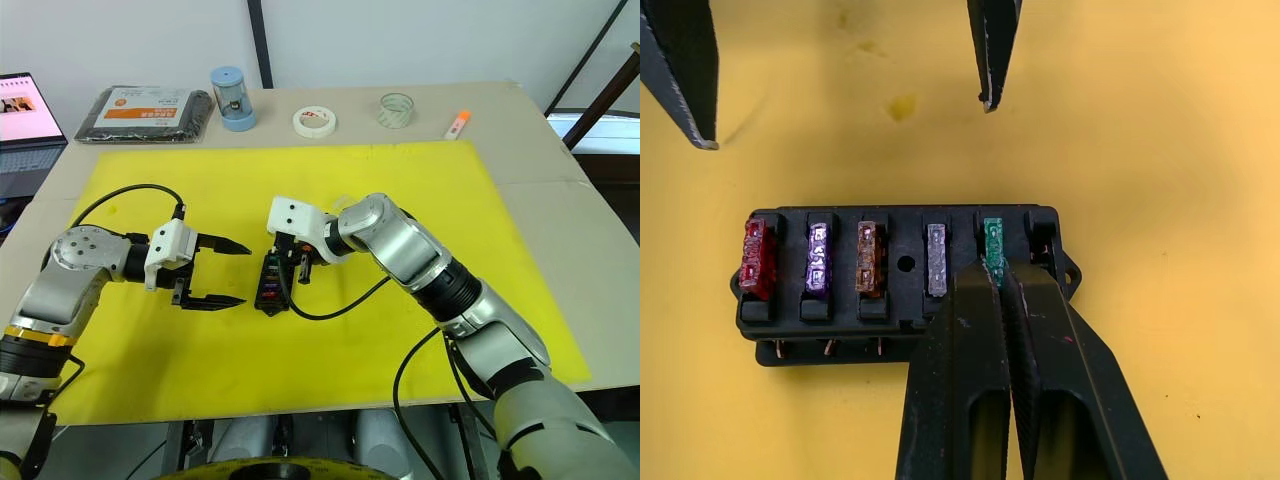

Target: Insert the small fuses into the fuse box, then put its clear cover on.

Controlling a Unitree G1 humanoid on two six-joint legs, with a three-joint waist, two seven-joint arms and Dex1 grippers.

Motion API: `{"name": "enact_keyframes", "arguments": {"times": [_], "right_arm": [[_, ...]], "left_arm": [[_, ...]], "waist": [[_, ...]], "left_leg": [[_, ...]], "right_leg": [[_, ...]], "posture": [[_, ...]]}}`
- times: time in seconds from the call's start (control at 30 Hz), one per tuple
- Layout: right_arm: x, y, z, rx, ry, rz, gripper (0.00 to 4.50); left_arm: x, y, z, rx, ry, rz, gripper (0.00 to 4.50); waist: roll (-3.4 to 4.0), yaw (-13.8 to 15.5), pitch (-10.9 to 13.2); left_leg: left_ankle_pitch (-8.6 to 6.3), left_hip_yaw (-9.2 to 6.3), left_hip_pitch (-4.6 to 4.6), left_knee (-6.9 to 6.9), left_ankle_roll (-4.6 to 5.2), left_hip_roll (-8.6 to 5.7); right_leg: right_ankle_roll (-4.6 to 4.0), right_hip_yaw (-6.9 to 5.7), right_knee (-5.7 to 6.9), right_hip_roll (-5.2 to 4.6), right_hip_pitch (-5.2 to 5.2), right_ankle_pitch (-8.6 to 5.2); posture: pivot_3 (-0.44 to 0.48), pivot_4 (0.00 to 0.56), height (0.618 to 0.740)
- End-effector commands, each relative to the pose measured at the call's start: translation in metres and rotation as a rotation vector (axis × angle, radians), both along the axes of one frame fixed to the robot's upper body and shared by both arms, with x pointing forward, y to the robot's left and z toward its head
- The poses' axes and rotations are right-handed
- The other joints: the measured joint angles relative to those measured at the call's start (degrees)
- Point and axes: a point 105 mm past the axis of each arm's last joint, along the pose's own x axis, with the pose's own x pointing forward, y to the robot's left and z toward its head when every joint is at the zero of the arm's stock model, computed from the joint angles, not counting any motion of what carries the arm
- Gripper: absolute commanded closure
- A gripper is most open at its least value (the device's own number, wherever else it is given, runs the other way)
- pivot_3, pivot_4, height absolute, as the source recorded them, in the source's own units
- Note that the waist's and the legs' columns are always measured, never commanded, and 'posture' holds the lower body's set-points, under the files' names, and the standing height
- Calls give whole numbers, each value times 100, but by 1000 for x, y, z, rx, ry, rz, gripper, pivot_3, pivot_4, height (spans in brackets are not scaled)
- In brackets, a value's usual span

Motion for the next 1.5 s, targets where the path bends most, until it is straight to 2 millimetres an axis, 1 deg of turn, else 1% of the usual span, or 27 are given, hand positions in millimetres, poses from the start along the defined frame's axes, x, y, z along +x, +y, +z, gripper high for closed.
{"name": "enact_keyframes", "arguments": {"times": [0.03,0.23,0.5,0.63,0.93,1.03,1.5], "right_arm": [[4,-5,-15,-52,40,-48,4500],[3,-4,-12,-33,83,-69,4500],[-2,5,19,49,60,-25,4500],[-3,8,30,79,57,-10,4500],[-3,6,35,78,40,0,4500],[-4,6,33,77,50,-1,4500],[3,-2,-9,-57,62,-28,4500]], "left_arm": [[-1,-5,8,-7,-39,-18,34],[-2,-7,8,-10,-41,-17,34],[-2,-8,7,-11,-41,-16,34],[-1,-7,6,-10,-39,-13,34],[0,-8,6,-14,-41,-7,34],[0,-8,6,-16,-43,-5,34],[1,-8,6,-12,-51,3,34]], "waist": [[0,0,0],[1,-3,-1],[1,-2,-1],[2,1,0],[2,0,0],[2,-1,0],[1,-2,-1]], "left_leg": [[0,0,2,0,0,0],[0,-2,7,0,-1,2],[0,-2,2,1,-1,2],[0,-2,-3,1,-1,1],[0,-2,-4,1,-1,0],[0,-2,-3,1,-1,0],[0,-2,0,1,-1,0]], "right_leg": [[0,0,0,0,3,0],[0,-1,1,1,6,0],[0,-1,1,1,4,0],[0,-1,-1,1,1,0],[0,-1,-1,1,0,0],[0,-1,-1,1,0,0],[0,-1,0,1,2,0]], "posture": [[0,150,740],[0,150,740],[0,150,740],[0,150,740],[0,150,740],[0,150,740],[0,150,740]]}}
